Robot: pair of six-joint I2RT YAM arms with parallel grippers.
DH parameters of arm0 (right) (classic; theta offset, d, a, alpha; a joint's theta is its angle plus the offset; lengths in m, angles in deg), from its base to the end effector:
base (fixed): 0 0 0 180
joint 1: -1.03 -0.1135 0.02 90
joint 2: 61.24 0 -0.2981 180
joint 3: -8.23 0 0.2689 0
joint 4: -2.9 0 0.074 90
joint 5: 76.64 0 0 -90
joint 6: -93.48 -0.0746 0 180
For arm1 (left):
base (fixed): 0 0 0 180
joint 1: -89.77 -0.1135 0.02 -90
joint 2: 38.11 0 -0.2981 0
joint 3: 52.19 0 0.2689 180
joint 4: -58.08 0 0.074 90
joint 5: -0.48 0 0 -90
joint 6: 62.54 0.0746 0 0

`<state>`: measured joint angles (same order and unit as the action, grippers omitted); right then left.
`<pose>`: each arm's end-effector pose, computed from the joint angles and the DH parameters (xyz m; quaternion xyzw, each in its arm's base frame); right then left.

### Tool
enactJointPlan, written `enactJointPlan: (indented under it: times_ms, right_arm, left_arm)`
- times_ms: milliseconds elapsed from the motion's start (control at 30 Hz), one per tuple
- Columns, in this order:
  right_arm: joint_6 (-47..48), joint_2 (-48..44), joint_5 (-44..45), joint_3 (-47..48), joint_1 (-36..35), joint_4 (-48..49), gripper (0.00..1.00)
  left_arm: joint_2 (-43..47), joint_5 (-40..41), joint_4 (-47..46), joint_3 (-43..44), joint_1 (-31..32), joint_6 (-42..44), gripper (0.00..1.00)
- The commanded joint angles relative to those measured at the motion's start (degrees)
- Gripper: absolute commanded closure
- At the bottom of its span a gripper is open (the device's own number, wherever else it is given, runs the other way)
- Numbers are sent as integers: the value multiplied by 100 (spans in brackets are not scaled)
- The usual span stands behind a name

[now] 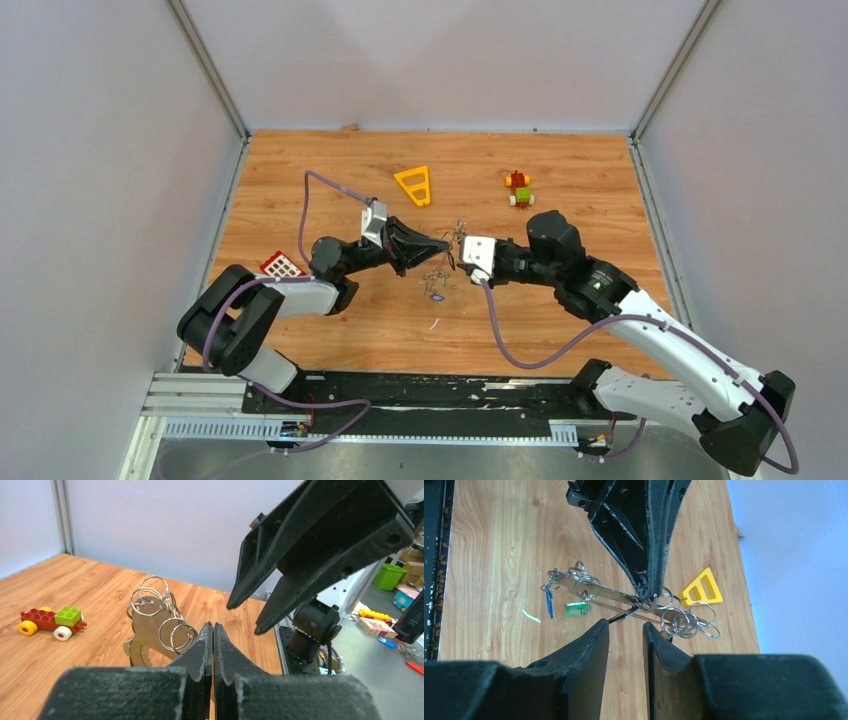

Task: Put the keys on the keyring
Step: Adjust the key on the keyring.

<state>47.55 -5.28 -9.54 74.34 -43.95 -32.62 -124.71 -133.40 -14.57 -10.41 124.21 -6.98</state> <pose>0.1540 0.1950 0.3468 -0.6565 0.5161 0.1719 0.5226 0.2232 -0.2157 0.2812 0.3200 0.4789 -0.6084 0.5460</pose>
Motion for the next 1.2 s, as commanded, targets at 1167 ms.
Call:
enactJointPlan:
  times_ms: [1167]
  right_arm:
    - [-53,684,-1595,520,524,-352,77]
  left_arm:
    - [181,-812,-650,216,185,234,100]
